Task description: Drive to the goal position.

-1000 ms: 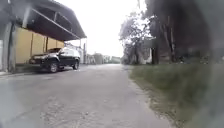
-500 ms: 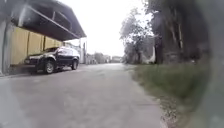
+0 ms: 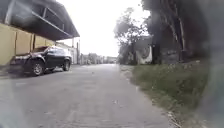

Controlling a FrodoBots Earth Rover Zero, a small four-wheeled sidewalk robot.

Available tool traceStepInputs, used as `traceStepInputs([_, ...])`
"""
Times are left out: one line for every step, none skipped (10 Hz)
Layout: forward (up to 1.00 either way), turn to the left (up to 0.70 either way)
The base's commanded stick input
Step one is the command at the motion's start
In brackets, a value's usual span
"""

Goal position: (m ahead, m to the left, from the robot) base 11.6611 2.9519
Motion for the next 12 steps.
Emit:
traceStepInputs([1.00,0.00])
traceStepInputs([1.00,0.00])
traceStepInputs([1.00,0.00])
traceStepInputs([1.00,0.00])
traceStepInputs([1.00,0.00])
traceStepInputs([1.00,0.00])
traceStepInputs([1.00,0.00])
traceStepInputs([1.00,0.00])
traceStepInputs([1.00,0.00])
traceStepInputs([1.00,0.00])
traceStepInputs([1.00,0.00])
traceStepInputs([1.00,-0.14])
